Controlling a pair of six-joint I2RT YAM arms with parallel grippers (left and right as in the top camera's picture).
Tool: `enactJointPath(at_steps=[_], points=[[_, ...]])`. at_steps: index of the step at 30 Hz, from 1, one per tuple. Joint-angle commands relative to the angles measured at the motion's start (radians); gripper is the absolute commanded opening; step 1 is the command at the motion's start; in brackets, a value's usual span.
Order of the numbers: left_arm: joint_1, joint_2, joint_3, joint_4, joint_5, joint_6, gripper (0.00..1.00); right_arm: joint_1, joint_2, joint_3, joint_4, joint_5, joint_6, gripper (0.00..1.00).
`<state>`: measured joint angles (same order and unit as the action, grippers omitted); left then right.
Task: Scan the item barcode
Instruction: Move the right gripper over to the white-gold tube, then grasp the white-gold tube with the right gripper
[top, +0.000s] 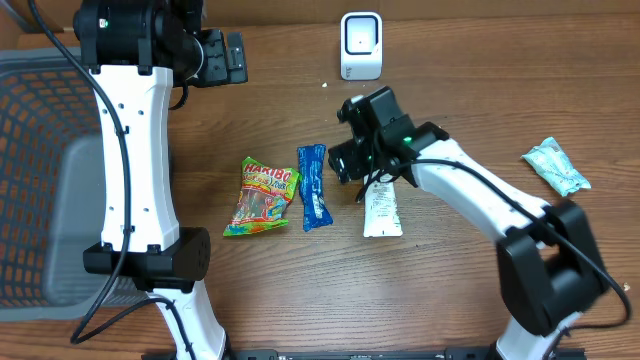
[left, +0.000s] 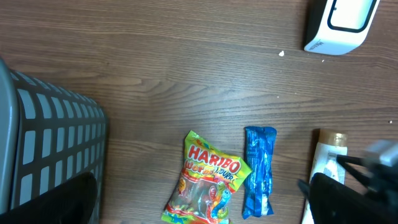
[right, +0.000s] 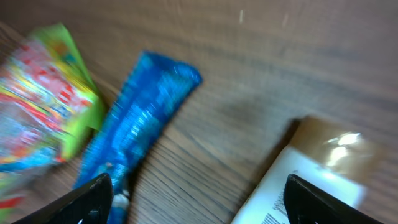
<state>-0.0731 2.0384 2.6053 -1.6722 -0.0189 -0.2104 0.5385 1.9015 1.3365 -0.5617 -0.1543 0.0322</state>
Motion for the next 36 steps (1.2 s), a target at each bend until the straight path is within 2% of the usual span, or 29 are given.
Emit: enactJointPath(at_steps=[1,5,9,14,19,22,29,33,36], points=[[-0.002,0.011,0.0,0.001,0.009,-0.014,1.0,0.003,0.019,0.013,0.0,-0.023,-0.034,0.88],[-0.002,0.011,0.0,0.001,0.009,-0.014,0.99,-0.003,0.019,0.017,-0.004,-0.027,-0.033,0.89],[-0.002,0.011,0.0,0.001,0.009,-0.014,1.0,-0.006,0.014,0.024,-0.033,-0.027,-0.031,1.0],[-0.002,0.011,0.0,0.001,0.009,-0.014,1.0,-0.047,0.001,0.045,-0.097,-0.047,0.127,1.0],[-0.006,0.012,0.0,0.001,0.009,-0.014,1.0,-0.145,-0.04,0.053,-0.137,-0.227,0.142,1.0],[-0.006,0.012,0.0,0.001,0.009,-0.014,1.0,-0.214,-0.048,0.053,-0.158,-0.341,0.097,1.0],[-0.006,0.012,0.0,0.001,0.009,-0.014,1.0,-0.32,-0.044,-0.014,-0.203,-0.357,0.028,0.86],[-0.006,0.012,0.0,0.001,0.009,-0.014,0.99,-0.309,-0.044,-0.083,-0.167,-0.43,-0.043,0.85],[-0.006,0.012,0.0,0.001,0.009,-0.014,1.0,-0.29,-0.044,-0.146,-0.103,-0.435,-0.045,0.84]])
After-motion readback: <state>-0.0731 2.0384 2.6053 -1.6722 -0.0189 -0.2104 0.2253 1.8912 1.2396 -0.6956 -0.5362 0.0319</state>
